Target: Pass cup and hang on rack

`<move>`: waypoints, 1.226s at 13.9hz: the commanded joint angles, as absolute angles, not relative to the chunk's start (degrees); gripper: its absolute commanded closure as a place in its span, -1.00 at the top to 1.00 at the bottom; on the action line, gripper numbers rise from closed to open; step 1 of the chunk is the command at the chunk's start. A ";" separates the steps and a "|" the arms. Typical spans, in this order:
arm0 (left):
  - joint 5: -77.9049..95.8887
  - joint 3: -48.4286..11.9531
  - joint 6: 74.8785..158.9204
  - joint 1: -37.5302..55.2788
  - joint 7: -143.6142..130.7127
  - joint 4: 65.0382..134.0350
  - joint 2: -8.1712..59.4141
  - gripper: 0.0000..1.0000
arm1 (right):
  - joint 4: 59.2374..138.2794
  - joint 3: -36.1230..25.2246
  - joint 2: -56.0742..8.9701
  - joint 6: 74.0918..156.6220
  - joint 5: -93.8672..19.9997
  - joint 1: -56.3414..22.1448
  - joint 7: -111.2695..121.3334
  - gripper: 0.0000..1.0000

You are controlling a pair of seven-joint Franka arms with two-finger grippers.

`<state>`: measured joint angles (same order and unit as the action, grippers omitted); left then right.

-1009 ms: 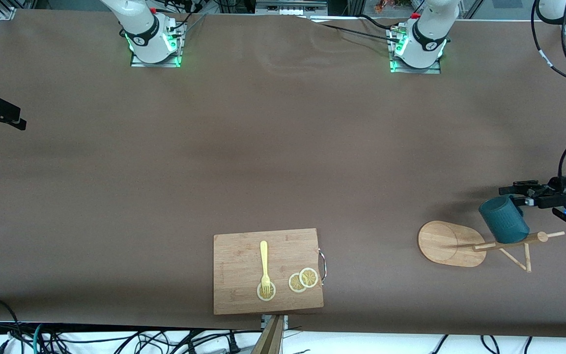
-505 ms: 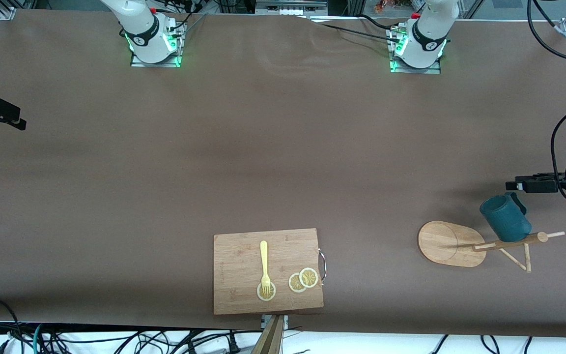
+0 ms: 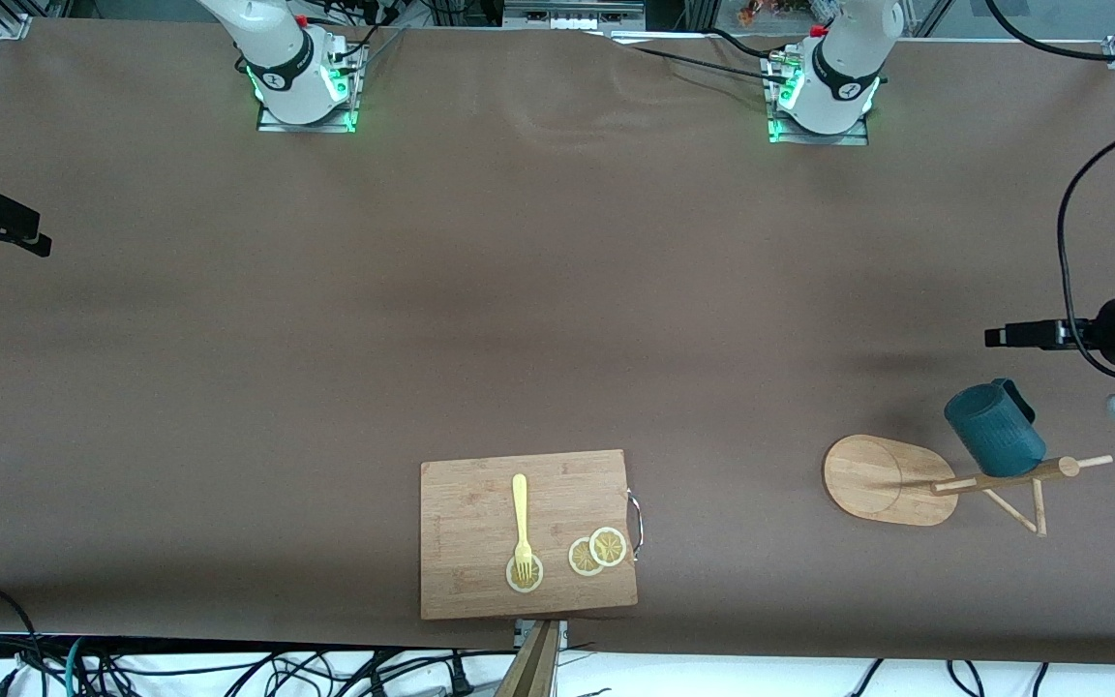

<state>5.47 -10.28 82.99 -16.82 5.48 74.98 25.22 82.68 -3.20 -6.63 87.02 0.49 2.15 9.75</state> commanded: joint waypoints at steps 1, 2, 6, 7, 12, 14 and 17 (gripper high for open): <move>-3.23 -9.67 83.58 -11.62 5.27 77.60 19.62 1.00 | 82.18 -2.90 -7.03 86.84 0.44 2.73 10.28 1.00; -5.25 -10.10 83.67 -10.30 5.53 78.13 18.12 1.00 | 82.09 -2.90 -7.12 87.01 0.44 2.72 10.11 1.00; -7.65 -14.41 85.95 -9.75 5.62 78.31 12.05 1.00 | 82.00 -2.90 -7.21 87.10 0.62 2.72 10.20 1.00; -6.43 -14.50 86.04 -10.19 6.41 78.31 11.26 1.00 | 81.65 -2.90 -7.47 87.10 0.62 2.81 10.28 1.00; -0.28 -13.98 91.13 -10.28 7.37 92.08 -2.17 1.00 | 81.39 -2.90 -7.73 87.10 0.62 2.72 10.28 1.00; 0.09 -13.71 88.87 -10.28 8.70 91.33 -2.20 1.00 | 81.39 -2.90 -7.82 87.10 0.62 2.81 10.37 1.00; 2.89 -12.14 86.75 -9.67 8.44 89.30 -2.11 1.00 | 81.39 -2.90 -7.82 87.19 0.62 2.81 10.37 1.00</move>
<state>0.62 -13.46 87.29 -9.49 6.57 88.84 -1.03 82.50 -3.23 -7.32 87.24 0.52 2.16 9.75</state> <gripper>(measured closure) 0.000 0.000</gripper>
